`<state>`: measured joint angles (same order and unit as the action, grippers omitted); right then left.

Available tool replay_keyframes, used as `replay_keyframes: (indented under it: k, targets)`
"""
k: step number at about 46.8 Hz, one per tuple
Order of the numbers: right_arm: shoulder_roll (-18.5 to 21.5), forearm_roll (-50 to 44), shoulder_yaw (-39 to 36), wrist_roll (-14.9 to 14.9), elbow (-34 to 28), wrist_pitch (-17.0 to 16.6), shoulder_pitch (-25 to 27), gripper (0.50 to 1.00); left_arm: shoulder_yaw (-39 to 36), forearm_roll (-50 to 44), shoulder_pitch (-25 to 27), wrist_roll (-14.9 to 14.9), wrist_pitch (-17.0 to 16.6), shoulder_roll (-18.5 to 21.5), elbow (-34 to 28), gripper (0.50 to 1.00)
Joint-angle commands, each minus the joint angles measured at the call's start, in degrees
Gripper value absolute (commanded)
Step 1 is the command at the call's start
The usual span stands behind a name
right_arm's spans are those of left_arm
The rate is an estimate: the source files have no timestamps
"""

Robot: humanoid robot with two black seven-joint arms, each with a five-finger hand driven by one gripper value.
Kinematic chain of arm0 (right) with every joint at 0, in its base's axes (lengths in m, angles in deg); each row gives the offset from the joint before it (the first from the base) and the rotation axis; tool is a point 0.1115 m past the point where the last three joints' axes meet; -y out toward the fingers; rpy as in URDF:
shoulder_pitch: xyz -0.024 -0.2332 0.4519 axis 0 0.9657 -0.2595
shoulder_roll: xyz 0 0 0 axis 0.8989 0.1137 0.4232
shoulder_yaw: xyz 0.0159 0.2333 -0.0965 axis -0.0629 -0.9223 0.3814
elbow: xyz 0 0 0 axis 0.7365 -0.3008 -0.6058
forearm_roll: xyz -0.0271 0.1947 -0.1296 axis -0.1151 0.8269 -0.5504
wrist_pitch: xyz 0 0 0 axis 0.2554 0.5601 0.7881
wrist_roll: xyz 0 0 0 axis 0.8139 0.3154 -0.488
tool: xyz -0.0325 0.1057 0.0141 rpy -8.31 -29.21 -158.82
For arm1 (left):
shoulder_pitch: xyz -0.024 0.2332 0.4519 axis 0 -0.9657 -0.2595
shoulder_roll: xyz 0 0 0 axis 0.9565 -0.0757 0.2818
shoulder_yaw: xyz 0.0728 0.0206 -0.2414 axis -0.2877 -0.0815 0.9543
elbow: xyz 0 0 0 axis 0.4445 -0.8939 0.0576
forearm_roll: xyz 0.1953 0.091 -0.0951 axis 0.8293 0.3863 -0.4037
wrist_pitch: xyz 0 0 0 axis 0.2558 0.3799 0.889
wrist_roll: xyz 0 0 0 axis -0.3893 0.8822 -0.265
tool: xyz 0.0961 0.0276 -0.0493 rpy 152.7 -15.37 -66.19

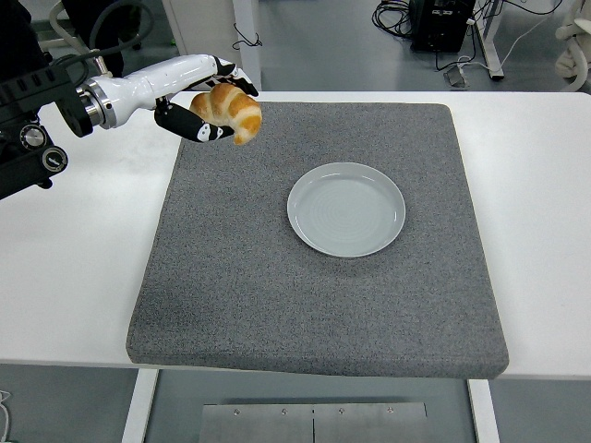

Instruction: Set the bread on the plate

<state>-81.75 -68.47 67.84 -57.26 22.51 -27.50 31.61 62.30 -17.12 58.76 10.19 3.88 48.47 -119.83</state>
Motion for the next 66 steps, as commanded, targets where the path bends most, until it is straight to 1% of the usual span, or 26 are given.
replay_keyframes:
  k: [1,7,17,29,38,50,59,66]
  targets:
    - [0.0,0.0,0.0,0.0,0.0,0.1,0.0,1.0,1.4,0.2,0.0,0.1,1.0,-0.2,0.0,0.661]
    - [0.0,0.0,0.0,0.0,0.0,0.0,0.0,1.0,3.5,0.4,0.0,0.2,3.1,-1.4,0.0,0.666]
    - [0.0,0.0,0.0,-0.1,0.0,0.0,0.0,1.0,3.6,1.8,0.7,0.0,3.2,-4.9,0.0,0.667]
    - [0.0,0.0,0.0,0.0,0.0,0.1,0.0,1.0,3.0,5.4,0.7,-0.4,3.2,-12.5,1.6,0.672]
    - [0.0,0.0,0.0,0.0,0.0,0.0,0.0,1.0,2.9,7.0,0.4,-0.5,3.1,-17.2,5.1,0.674]
    - [0.0,0.0,0.0,0.0,0.0,0.0,0.0,1.0,1.6,7.8,-0.5,-0.5,2.9,-20.9,9.7,0.674]
    - [0.0,0.0,0.0,-0.1,0.0,0.0,0.0,1.0,1.1,8.4,-1.9,-0.4,2.7,-22.0,10.3,0.674]
    - [0.0,0.0,0.0,0.0,0.0,0.1,0.0,1.0,1.1,12.5,-4.1,-0.4,0.7,-24.1,12.8,0.674]
